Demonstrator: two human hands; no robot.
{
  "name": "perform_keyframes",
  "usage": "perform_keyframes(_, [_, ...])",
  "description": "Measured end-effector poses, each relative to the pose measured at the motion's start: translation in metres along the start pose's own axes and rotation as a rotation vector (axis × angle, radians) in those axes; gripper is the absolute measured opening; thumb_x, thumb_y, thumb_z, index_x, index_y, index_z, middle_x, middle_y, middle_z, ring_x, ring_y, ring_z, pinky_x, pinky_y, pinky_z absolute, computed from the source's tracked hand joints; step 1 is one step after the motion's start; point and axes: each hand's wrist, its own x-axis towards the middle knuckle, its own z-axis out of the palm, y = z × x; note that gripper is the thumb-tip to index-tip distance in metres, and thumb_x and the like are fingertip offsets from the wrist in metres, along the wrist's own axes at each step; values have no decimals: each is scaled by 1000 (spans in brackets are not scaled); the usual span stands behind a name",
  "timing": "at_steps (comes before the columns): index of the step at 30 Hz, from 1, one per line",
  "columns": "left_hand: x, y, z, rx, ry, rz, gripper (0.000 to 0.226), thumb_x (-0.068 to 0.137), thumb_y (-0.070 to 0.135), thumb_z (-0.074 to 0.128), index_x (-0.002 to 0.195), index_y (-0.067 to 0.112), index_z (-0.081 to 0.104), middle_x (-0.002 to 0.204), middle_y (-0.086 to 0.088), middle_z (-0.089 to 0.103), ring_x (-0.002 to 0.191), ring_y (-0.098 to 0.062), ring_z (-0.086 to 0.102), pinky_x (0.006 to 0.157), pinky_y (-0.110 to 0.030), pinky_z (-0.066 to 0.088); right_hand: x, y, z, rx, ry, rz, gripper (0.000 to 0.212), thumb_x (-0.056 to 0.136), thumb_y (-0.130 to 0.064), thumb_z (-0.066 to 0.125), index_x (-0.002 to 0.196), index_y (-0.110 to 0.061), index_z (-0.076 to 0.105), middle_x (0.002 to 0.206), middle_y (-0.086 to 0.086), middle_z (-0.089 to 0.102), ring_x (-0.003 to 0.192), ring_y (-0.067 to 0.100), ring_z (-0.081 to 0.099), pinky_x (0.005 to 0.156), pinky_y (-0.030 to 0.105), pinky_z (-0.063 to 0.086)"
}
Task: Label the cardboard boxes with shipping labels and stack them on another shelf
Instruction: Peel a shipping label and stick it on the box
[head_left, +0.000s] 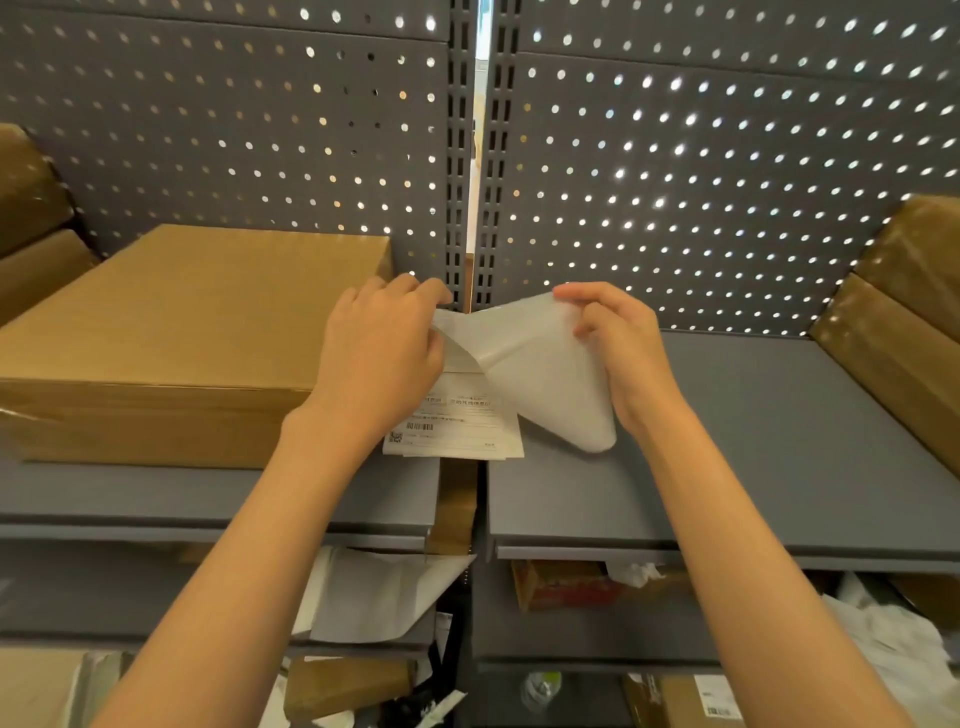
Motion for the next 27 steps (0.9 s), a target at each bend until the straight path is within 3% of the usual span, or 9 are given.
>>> perform_keyframes(5, [-6,9,7,-121,-44,-59,39,89,11,49,128,16,52,115,-3,61,97,-23,55,70,-29,38,-1,0,-9,118,88,26,35,76,6,38,69,-16,65,78,-6,61,73,12,50,65,22,39])
perform_keyframes(10, [-14,13,21,-263,-88,-160,42,90,18,54,131,18,45,107,0,61,91,-17,56,73,-34,51,-6,-2,-13,239,90,30,20,62,-18,50,47,-22,61,62,-7,56,63,9,47,62,22,37])
perform_keyframes(13, [-15,14,26,-320,-122,-208,52,89,22,57,137,19,37,109,1,61,93,-18,59,78,-39,52,-9,-1,-17,206,119,41,25,67,-28,56,43,-21,51,55,-9,43,56,7,36,58,23,29])
perform_keyframes(16, [-16,16,27,-434,-112,-236,53,90,21,57,138,19,35,111,3,62,92,-19,61,80,-40,53,-12,1,-21,177,83,10,37,76,-25,67,53,-16,40,54,-6,35,55,9,35,54,22,30])
perform_keyframes(18, [-16,17,27,-561,-111,-274,46,92,17,55,136,19,40,111,9,56,90,-12,59,77,-27,51,-15,4,-23,158,22,-12,43,76,-16,71,51,-18,36,55,-4,36,56,11,40,51,20,33])
perform_keyframes(20, [-14,17,27,-747,-113,-346,39,93,9,51,131,18,47,119,9,54,95,-6,56,77,-17,47,-18,7,-24,106,-20,-13,37,70,-15,72,53,-21,39,61,-1,43,61,15,45,51,21,36])
perform_keyframes(22, [-12,19,24,-990,-93,-463,37,92,-1,44,123,15,55,123,1,58,104,-9,58,79,-18,52,-21,8,-25,75,-34,-2,29,68,-14,72,61,-23,46,67,-2,51,64,16,51,53,22,40])
perform_keyframes(25, [-9,22,13,-1316,-62,-641,33,91,-2,38,112,11,61,107,-2,66,90,-11,68,71,-17,55,-25,6,-22,92,-57,50,22,80,-4,68,87,-21,55,78,-4,64,62,10,61,56,22,48])
perform_keyframes(27, [-9,22,7,-1388,-37,-623,27,92,3,45,113,11,59,101,1,68,85,-9,69,70,-16,54,-27,4,-20,104,-85,96,34,83,-3,65,111,-20,55,90,-2,68,68,9,66,59,22,52])
